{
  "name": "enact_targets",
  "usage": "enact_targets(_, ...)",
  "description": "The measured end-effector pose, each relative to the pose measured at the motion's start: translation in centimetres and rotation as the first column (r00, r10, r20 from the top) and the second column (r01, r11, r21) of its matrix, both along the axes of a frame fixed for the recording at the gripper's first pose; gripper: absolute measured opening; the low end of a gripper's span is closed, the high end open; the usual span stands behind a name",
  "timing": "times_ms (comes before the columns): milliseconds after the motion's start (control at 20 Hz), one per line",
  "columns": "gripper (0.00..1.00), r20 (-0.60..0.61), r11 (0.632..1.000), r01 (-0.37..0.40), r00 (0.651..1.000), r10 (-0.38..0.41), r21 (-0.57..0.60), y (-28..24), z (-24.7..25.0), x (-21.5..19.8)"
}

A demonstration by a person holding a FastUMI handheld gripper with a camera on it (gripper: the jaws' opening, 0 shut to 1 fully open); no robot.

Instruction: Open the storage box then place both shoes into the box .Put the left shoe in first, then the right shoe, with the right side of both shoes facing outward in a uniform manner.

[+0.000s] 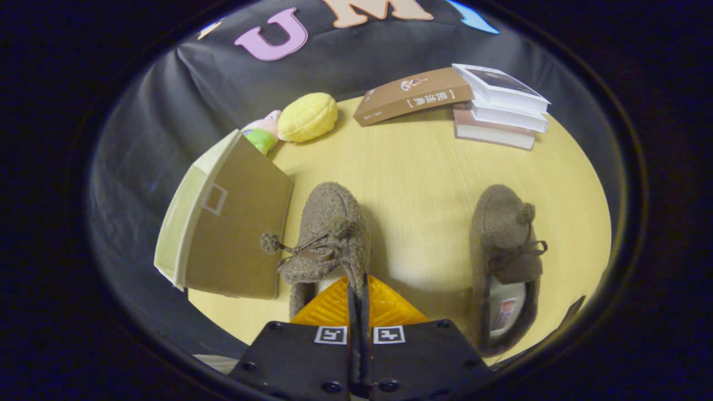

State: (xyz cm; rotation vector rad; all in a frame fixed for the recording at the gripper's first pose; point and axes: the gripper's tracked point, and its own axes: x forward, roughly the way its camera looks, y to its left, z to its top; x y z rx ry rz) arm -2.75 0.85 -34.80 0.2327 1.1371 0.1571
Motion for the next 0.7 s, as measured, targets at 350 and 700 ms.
enact_targets(350,0.03,0.084,0.995,0.072,0.993,-0.078,0.067,3.8,6.8,3.4)
enact_targets(700,0.03,0.161,0.990,0.070,0.983,-0.089,0.121,9.9,12.0,6.2)
